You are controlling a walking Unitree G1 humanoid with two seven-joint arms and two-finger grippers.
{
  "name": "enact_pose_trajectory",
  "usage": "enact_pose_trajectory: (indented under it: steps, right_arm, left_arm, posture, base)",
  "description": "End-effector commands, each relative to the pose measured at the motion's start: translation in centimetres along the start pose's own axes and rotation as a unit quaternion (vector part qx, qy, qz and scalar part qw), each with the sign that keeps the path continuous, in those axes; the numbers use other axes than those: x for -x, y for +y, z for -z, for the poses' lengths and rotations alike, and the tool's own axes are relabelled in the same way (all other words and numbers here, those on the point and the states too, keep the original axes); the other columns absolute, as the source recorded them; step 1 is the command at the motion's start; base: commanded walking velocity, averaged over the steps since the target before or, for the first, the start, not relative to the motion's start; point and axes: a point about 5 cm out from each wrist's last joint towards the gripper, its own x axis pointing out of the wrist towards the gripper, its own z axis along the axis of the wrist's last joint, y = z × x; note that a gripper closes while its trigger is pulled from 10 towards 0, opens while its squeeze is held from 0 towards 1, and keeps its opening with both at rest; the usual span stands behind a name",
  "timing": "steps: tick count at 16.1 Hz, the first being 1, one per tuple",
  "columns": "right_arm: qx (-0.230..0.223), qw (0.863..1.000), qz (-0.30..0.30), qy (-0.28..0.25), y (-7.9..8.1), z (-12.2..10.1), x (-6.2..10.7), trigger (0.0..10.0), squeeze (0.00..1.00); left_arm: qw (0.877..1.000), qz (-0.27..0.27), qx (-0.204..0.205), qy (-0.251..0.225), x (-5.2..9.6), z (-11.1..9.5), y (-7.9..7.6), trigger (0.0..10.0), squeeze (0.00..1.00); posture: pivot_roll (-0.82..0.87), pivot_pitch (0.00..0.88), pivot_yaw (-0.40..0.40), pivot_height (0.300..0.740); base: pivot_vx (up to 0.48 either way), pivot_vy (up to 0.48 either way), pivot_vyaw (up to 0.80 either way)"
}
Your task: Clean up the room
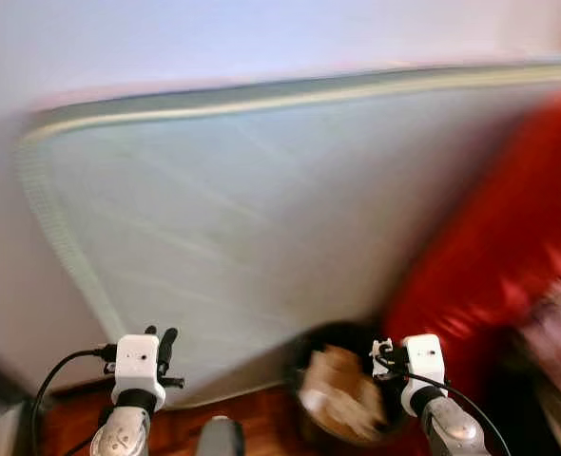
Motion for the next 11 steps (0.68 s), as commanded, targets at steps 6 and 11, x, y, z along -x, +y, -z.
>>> enact_pose_trajectory:
  steps: [6,11]
  right_arm:
    - [-0.004,1.0,-0.005,0.003,0.7,-0.6,-0.7,10.0,0.0]
    - [-0.011,0.998,0.024,0.055,0.5,0.1,-0.9,10.0,0.0]
  left_arm:
    - [1.0,0.011,0.001,-0.001,0.4,-0.4,-0.1,10.0,0.0]
    - [0.999,0.003,0.035,-0.022,0.8,-2.1,0.0,10.0,0.0]
  posture:
    - [0.14,0.0,-0.008,0.634]
    - [0.17,0.0,0.007,0.634]
  base:
    - [0.141,0.0,0.0]
    - [0.0,0.0,0.0]
